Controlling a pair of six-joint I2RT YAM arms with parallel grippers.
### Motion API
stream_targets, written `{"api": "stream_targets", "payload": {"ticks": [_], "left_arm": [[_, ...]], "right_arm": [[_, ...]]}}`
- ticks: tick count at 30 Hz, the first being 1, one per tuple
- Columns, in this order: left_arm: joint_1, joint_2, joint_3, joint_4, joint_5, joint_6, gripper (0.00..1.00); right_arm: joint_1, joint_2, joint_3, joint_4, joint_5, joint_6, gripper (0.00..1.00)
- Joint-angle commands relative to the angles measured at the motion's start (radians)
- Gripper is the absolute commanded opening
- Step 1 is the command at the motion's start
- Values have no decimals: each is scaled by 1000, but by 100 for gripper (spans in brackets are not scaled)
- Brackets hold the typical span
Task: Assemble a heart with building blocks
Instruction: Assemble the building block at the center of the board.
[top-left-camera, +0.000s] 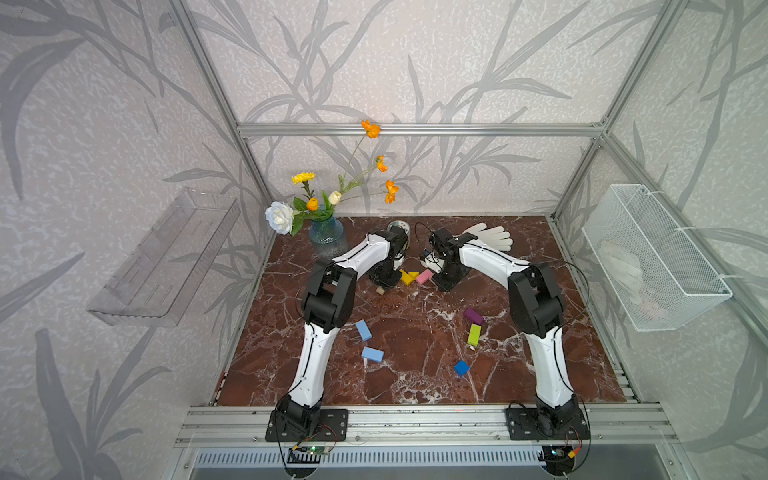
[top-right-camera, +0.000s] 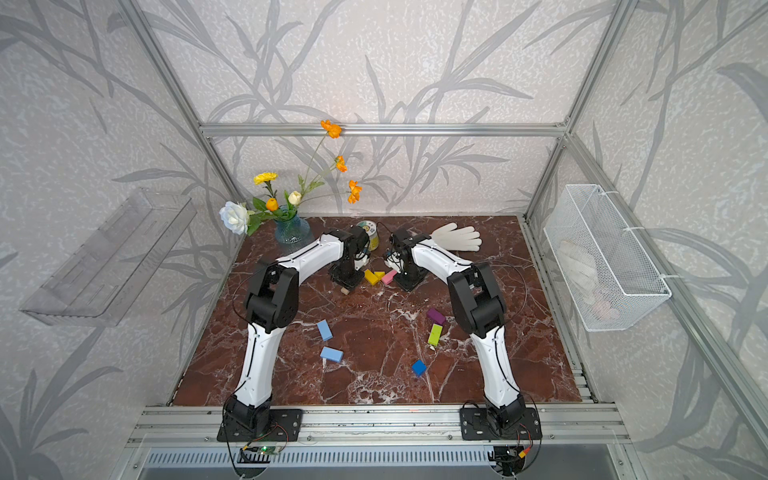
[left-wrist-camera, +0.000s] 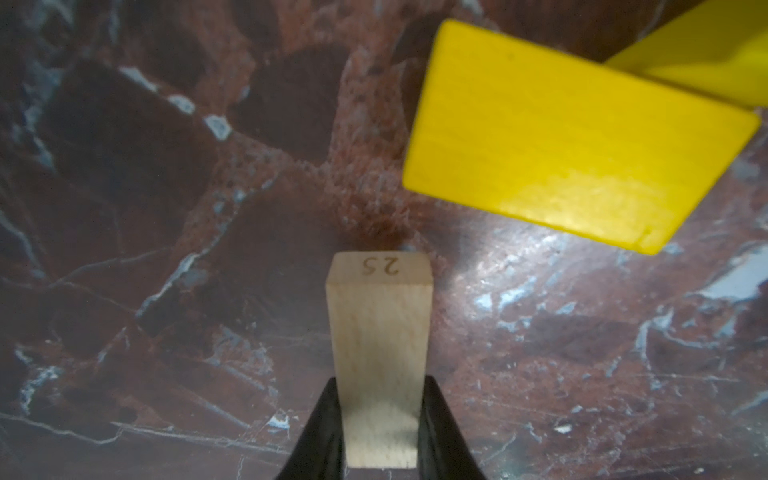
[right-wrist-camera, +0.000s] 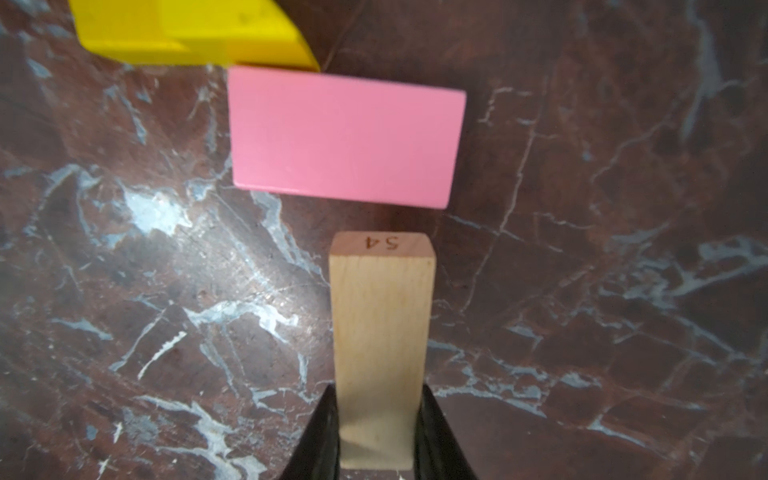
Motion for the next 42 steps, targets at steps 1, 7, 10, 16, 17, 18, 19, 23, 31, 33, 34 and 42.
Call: {"api": "stream_targets", "payload": {"ticks": [1,7,10,16,17,18,19,23,31,33,34,42], "left_arm": [[-15,26,41,-17,-4,25,25],[-17,46,80,-27,2,27,25],[-17,53,91,-32,3,28,25],[-17,55,88,-31,4,31,25],[-16,55,87,-32,4,32,25],[-16,54,87,-33,5,32,25],[-17,55,85,-32,6,33,25],[-16,53,78,-33,6,35,25],[-18,49,65,-33,0,37,25],[-17,50,61,-32,-1,37,26],[-18,50,58,-31,0,37,26],[-17,49,44,-28,-5,39,26]], "right_arm": [[-6,-5,-15,2,-5,-34,9],[-6,9,-6,-4,-5,-26,9],[-5,20,6,-13,-5,-28,8],[-6,36,27,-27,-6,-30,8],[-5,40,30,-30,-7,-29,8],[-5,42,33,-34,-9,-30,8],[-6,43,34,-34,-8,-30,8],[-5,48,35,-33,-8,-28,8],[-5,77,65,-47,-2,-23,8],[-5,83,73,-51,2,-24,8],[-6,87,79,-54,3,-23,8],[-5,103,93,-69,-3,-28,8]]}}
